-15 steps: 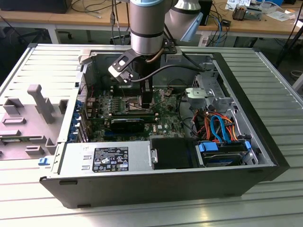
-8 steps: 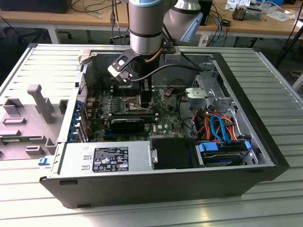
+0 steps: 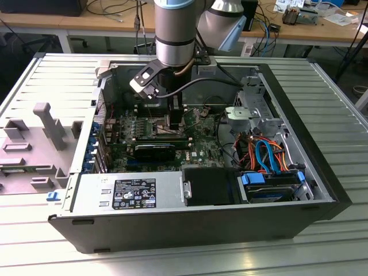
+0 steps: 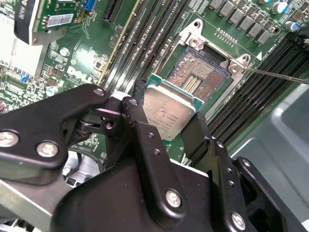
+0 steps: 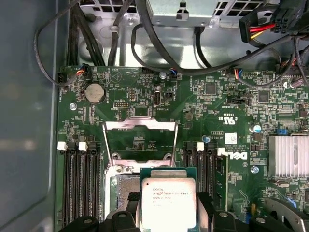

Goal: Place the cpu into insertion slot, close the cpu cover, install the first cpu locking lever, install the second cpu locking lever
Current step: 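Place the cpu into insertion slot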

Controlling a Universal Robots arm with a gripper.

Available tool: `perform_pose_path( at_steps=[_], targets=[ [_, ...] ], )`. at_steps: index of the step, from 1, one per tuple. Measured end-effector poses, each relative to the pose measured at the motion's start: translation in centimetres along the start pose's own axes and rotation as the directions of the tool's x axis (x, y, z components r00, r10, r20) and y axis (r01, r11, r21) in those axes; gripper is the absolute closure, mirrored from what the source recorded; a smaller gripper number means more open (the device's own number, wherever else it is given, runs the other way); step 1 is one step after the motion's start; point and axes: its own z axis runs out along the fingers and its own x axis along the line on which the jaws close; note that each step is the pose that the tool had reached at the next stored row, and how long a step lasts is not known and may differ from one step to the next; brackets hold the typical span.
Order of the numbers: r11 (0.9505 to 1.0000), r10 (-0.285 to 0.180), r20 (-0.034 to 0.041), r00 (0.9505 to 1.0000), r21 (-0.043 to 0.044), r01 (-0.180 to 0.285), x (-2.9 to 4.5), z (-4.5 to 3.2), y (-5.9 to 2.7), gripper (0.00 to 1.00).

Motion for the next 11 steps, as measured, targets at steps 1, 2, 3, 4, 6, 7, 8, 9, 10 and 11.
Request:
perform_pose_path(
  at_steps=[1, 2, 3, 4, 6, 7, 8, 9, 10, 11],
  targets=[
    [1.0, 0.0, -0.0001, 1.0, -0.0001, 0.0, 0.1, 0.07, -0.03, 0.45],
    [1.0, 0.0, -0.0001, 1.0, -0.0001, 0.0, 0.2, 0.11, -0.05, 0.45],
    [1.0, 0.0, 0.0, 1.0, -0.0001, 0.0, 0.37, 0.16, -0.08, 0.45],
    [1.0, 0.0, 0.0, 1.0, 0.0, 0.0, 0.5, 0.2, -0.1, 0.45],
    [1.0, 0.0, 0.0, 1.0, -0.0001, 0.0, 0.76, 0.28, -0.16, 0.45],
    [1.0, 0.0, -0.0001, 1.0, -0.0002, 0.0, 0.92, 0.35, -0.25, 0.45],
    [1.0, 0.0, -0.0003, 1.0, -0.0002, 0.0, 0.97, 0.41, -0.34, 0.45],
    [1.0, 0.0, -0.0001, 1.0, -0.0001, 0.0, 1.01, 0.47, -0.43, 0.45],
    [1.0, 0.0, -0.0001, 1.0, -0.0001, 0.0, 1.04, 0.57, -0.56, 0.45],
    [1.0, 0.0, -0.0001, 1.0, -0.0001, 0.0, 1.1, 0.76, -0.75, 0.45]
  ],
)
